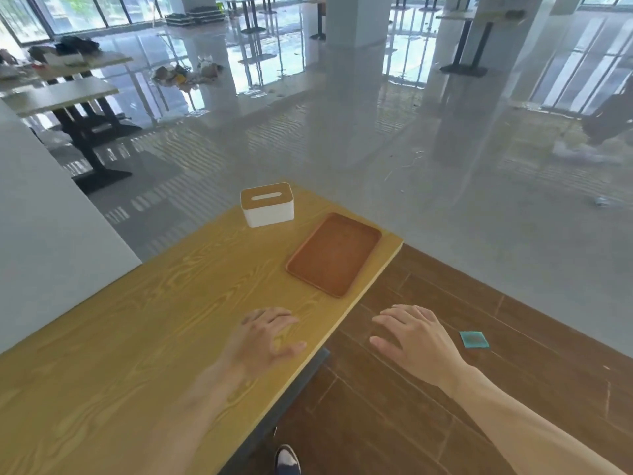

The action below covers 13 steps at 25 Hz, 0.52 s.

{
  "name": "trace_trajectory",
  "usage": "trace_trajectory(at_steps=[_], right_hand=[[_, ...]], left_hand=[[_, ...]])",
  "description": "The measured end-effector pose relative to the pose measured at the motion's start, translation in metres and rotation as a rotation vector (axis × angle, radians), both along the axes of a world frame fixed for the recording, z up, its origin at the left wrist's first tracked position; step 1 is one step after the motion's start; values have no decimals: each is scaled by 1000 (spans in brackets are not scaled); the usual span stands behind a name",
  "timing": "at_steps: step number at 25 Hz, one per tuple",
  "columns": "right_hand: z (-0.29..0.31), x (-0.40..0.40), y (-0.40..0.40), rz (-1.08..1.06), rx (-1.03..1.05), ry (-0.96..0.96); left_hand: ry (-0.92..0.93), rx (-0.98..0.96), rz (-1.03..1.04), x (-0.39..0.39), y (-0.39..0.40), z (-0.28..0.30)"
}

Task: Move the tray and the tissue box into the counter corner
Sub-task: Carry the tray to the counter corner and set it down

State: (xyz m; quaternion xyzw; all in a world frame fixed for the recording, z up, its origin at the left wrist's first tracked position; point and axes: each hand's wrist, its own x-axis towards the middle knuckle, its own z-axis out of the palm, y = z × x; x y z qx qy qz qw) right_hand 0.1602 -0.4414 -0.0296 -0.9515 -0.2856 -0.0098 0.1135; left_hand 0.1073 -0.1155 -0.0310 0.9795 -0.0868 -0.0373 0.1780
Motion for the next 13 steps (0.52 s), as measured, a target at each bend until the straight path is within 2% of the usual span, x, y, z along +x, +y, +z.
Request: trace_trajectory(at_steps=[8, 13], right_hand=[[-24, 59, -3, -48, -22, 37], [-35, 126, 15, -4, -104, 92]], left_hand=[[26, 23, -62, 74, 4, -28], [21, 98, -75, 124, 23, -51]])
